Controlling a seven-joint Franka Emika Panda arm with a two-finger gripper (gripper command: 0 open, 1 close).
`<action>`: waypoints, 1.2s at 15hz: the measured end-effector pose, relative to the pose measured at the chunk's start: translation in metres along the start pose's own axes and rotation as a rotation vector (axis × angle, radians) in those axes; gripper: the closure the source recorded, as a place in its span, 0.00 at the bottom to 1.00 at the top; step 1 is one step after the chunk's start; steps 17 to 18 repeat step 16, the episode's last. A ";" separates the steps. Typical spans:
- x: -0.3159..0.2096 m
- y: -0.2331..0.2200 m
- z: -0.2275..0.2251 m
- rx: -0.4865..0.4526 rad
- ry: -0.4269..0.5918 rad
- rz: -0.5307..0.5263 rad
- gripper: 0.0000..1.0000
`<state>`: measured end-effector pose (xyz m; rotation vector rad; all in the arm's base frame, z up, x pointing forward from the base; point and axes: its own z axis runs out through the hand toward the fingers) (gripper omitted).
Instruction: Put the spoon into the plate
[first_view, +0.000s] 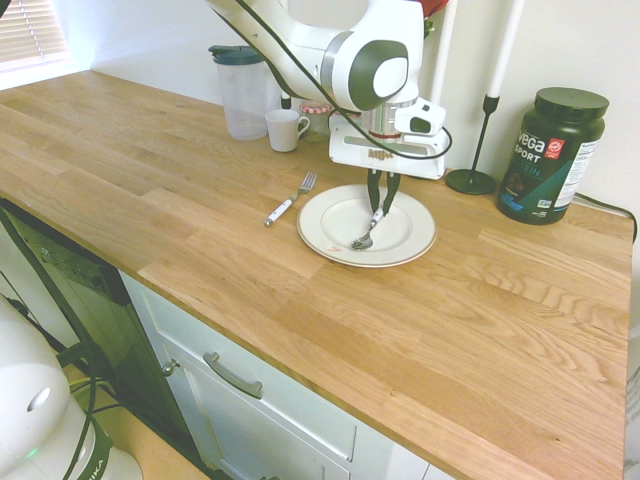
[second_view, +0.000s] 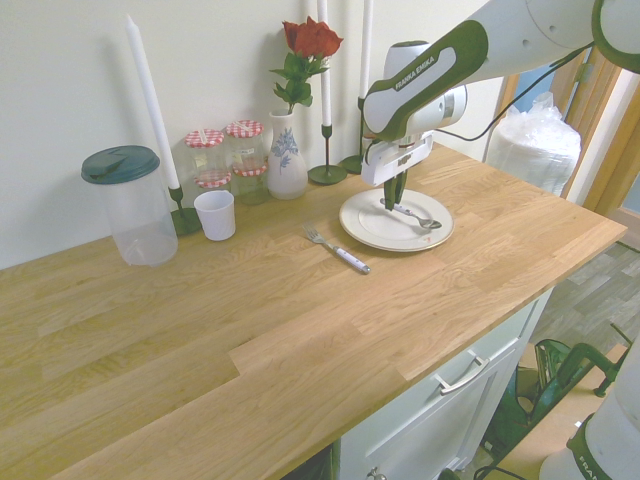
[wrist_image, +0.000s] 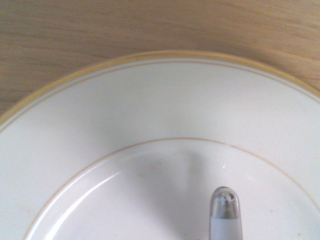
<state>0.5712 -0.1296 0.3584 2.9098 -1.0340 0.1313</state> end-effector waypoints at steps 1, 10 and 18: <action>0.000 0.000 0.000 -0.003 0.002 -0.001 1.00; -0.008 -0.010 0.004 -0.023 0.013 -0.010 0.00; -0.013 -0.004 -0.040 -0.007 0.032 0.013 0.00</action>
